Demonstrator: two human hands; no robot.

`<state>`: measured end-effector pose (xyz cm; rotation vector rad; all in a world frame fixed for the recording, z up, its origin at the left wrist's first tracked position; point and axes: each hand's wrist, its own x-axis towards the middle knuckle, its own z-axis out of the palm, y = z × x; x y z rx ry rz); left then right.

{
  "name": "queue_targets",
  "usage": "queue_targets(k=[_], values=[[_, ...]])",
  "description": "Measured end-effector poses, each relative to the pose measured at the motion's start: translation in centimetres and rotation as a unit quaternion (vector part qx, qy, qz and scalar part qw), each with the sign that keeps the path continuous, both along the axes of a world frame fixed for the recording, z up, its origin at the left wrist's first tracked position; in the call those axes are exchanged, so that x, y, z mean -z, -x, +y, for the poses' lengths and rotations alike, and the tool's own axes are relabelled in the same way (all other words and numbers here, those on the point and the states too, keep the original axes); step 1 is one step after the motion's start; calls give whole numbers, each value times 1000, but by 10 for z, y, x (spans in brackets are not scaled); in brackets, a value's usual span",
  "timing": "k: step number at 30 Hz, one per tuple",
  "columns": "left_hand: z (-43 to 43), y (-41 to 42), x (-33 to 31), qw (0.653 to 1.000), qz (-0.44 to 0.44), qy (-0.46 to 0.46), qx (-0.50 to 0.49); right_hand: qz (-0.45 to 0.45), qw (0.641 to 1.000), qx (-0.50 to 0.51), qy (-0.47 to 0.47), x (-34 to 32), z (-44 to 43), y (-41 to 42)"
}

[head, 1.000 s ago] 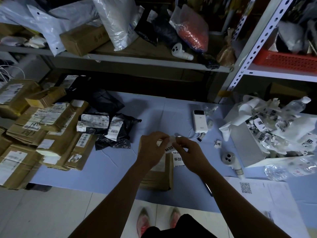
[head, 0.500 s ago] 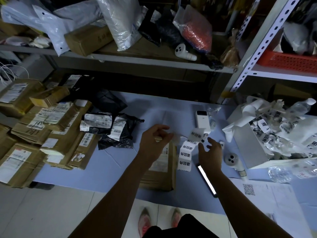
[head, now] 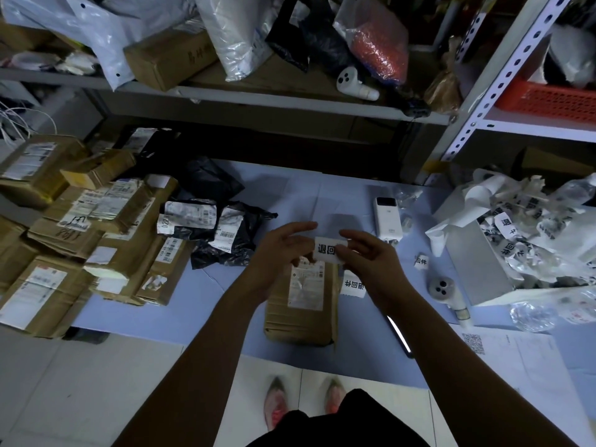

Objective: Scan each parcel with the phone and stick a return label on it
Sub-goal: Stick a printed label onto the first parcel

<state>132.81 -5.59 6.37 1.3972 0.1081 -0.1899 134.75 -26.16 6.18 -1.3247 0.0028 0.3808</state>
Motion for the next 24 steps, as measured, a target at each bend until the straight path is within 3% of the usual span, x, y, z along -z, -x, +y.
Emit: queue_targets(k=[9,16,18,24], values=[[4,16,18,991,-17,-97,-92,8,998,33,58,14,16,14],[5,31,51,976,56,-167,-129,57,985,103,123,33,33,33],[6,36,63,966,61,-227,-107,84,981,119,131,44,37,40],[-1,61,97,906,20,-419,-60,60,925,105,360,87,53,62]])
